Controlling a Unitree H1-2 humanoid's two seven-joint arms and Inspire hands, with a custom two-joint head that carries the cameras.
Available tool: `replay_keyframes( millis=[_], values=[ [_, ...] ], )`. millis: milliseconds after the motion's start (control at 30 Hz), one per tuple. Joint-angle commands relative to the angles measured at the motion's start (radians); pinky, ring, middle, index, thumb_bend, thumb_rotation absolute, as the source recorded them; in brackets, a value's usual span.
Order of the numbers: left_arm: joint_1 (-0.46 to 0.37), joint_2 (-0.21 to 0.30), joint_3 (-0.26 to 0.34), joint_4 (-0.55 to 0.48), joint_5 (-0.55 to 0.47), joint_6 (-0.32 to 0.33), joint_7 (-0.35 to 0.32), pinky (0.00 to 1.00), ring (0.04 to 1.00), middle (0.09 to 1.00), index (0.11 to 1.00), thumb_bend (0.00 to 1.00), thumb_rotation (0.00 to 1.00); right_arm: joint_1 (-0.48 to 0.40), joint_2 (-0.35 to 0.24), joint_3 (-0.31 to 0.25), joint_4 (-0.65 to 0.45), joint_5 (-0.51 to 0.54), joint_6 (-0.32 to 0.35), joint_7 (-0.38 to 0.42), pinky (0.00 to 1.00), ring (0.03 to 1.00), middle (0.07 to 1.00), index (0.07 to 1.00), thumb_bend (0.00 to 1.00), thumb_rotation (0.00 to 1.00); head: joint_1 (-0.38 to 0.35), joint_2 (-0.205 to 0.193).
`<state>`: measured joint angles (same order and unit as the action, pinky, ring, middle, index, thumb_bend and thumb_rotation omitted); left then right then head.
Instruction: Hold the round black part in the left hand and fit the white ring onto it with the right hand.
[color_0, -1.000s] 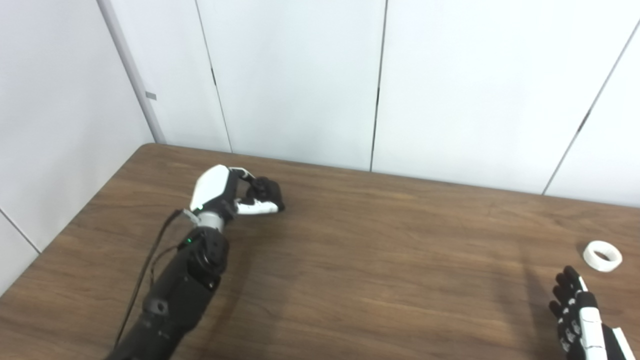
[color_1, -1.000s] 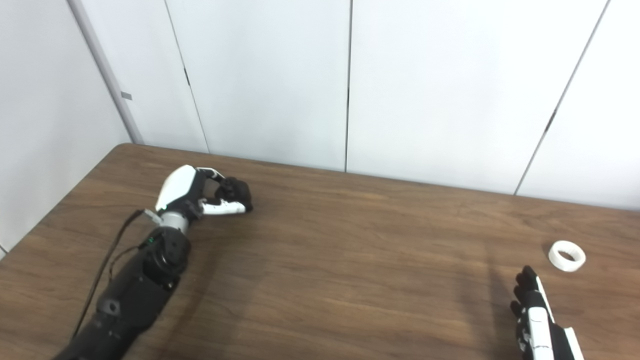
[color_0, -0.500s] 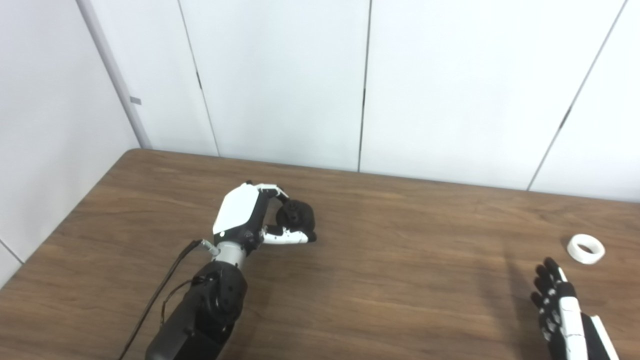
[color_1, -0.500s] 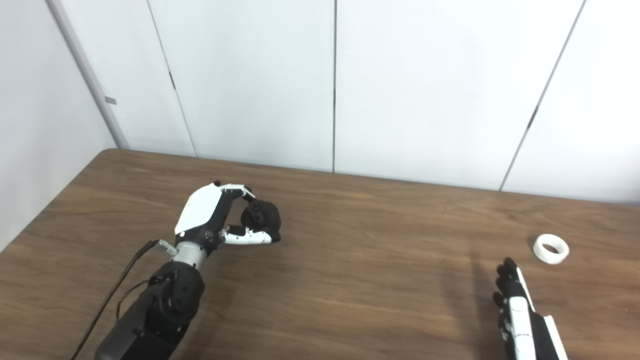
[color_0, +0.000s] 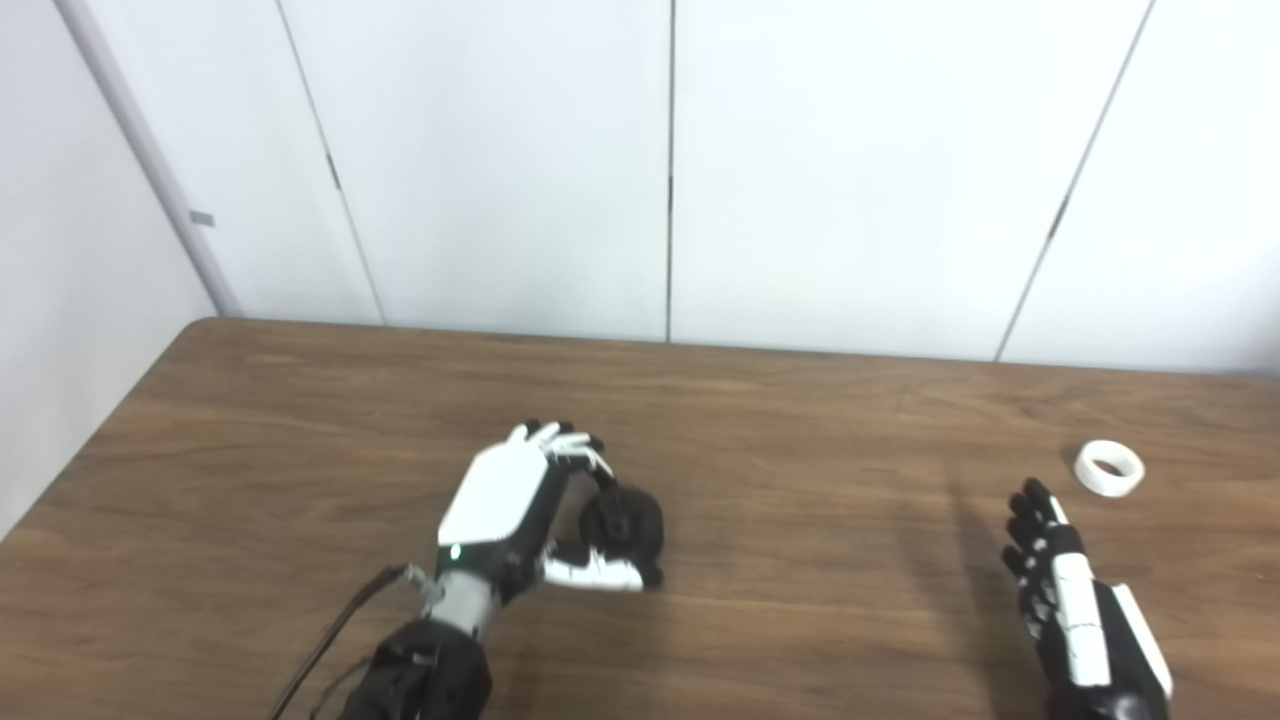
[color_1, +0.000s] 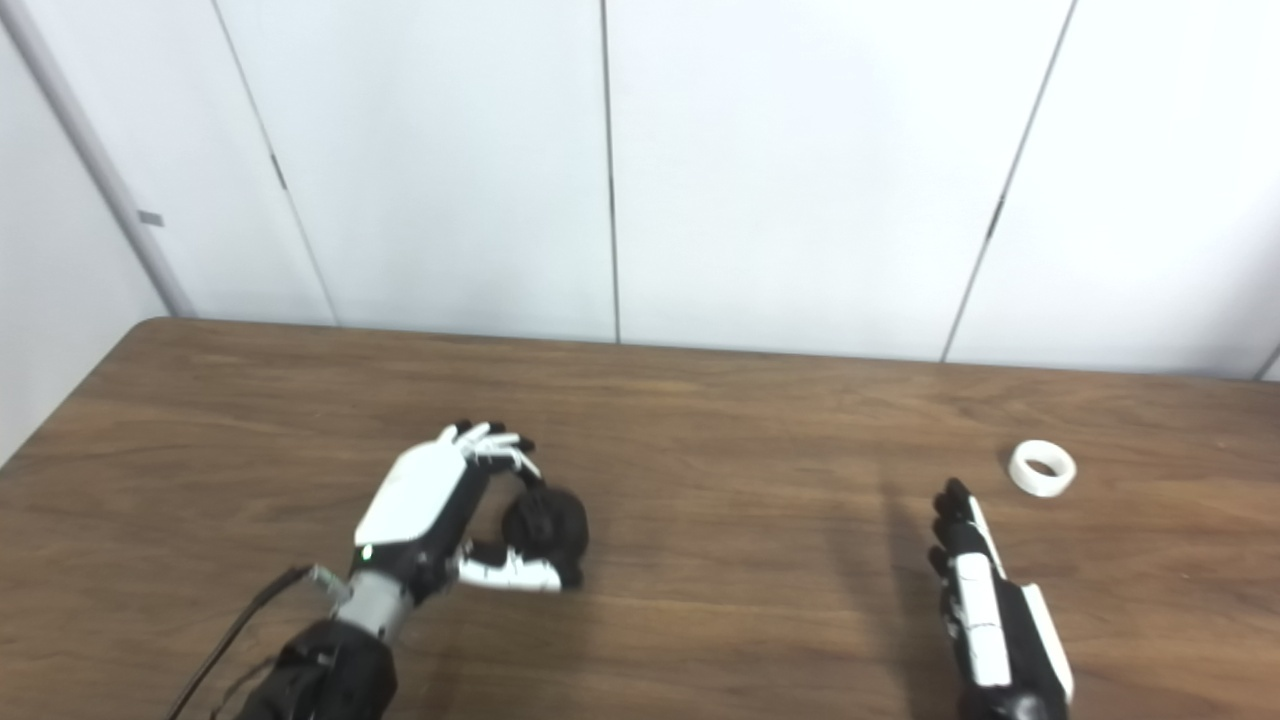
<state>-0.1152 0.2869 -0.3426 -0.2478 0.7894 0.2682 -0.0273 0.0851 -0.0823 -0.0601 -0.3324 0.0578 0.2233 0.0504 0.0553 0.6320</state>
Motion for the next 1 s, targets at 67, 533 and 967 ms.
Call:
replay_keyframes(
  millis=[67, 533, 967],
  values=[
    [-0.002, -0.003, -0.005, -0.053, 0.044, -0.048, -0.001, 1.0, 0.933, 0.827, 0.485, 0.52, 0.05, -0.026, 0.008, 0.005, -0.05, -0.01, -0.012, -0.012, 1.0, 1.0, 0.987, 0.993, 0.51, 1.0, -0.014, 0.016],
    [0.086, -0.044, -0.028, -0.013, 0.048, -0.151, -0.017, 1.0, 0.918, 0.811, 0.485, 0.52, 0.05, -0.039, 0.024, 0.037, -0.119, -0.068, 0.053, -0.03, 1.0, 0.987, 0.964, 0.986, 0.53, 1.0, -0.062, 0.074],
    [0.126, -0.087, -0.063, 0.062, 0.091, -0.216, 0.034, 1.0, 0.909, 0.813, 0.485, 0.52, 0.05, -0.038, 0.022, 0.036, -0.167, -0.076, 0.11, -0.032, 1.0, 0.96, 0.947, 0.985, 0.55, 1.0, -0.088, 0.123]
  ],
)
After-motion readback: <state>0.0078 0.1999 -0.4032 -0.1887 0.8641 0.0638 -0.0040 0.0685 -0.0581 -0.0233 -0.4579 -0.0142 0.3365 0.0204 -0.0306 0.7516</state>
